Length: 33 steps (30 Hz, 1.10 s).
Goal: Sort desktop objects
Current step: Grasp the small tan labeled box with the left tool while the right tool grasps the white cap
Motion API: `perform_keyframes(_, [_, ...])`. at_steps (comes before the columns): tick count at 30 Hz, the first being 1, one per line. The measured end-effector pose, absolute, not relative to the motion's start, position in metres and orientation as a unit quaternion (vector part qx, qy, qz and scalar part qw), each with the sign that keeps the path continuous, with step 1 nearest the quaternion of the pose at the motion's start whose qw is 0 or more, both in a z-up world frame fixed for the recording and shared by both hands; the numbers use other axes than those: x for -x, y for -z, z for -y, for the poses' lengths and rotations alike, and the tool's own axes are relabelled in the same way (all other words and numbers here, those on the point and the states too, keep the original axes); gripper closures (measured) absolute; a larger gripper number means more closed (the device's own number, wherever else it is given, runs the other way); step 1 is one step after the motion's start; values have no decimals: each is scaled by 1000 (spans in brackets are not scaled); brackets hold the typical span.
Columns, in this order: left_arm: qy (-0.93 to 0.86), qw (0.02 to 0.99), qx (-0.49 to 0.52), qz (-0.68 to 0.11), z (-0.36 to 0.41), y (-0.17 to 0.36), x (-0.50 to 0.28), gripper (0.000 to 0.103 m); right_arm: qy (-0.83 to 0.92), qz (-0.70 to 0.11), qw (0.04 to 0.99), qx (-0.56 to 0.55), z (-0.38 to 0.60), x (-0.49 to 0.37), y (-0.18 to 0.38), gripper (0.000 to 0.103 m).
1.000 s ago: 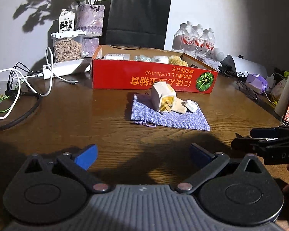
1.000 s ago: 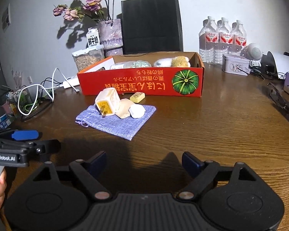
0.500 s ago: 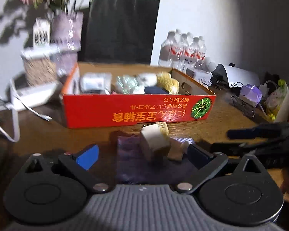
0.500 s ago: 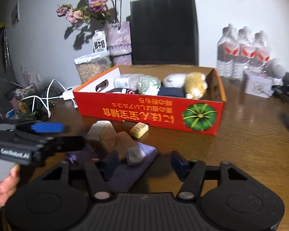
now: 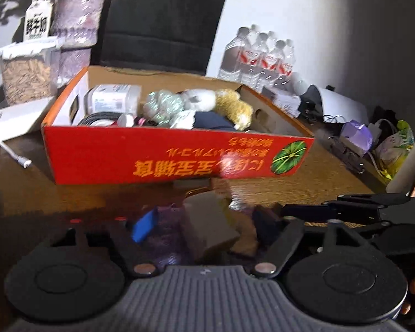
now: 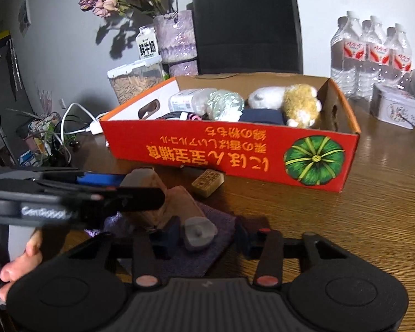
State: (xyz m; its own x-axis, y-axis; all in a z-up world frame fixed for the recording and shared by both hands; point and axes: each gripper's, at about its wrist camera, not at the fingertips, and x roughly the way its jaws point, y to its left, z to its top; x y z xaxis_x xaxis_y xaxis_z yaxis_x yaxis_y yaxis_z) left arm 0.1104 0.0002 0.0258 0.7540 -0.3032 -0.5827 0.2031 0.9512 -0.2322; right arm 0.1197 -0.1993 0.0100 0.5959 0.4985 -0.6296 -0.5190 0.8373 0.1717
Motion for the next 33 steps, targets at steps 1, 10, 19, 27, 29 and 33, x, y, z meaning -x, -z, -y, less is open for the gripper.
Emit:
perform_keyframes(1, [138,931,83,-326,-3,-25,-111,45,-285,-347,893,15,198,-120,-9,67])
perform_keyframes(10, [74,936,110,-326,-34,-21,-104,59,-288,-338,896,12,198,-113,-6,78])
perform_keyframes(19, [34,957,52,-282,-26,-40,-86,33,-257,-324,910,29,213,-117,-16,78])
perform_keyframes(27, [118,938,6,-325,32,-49,-133,33,-235,-329,914,43,225,-135,-16,78])
perform_keyframes(29, [120,933,-11,-340,47,-42,-145,40,-228,-329,915,40,230,-135,-14,78])
perform_keyframes(33, [124,922,-21,-367,69,-28,-166,40,-228,-325,917,26,239,-136,-14,78])
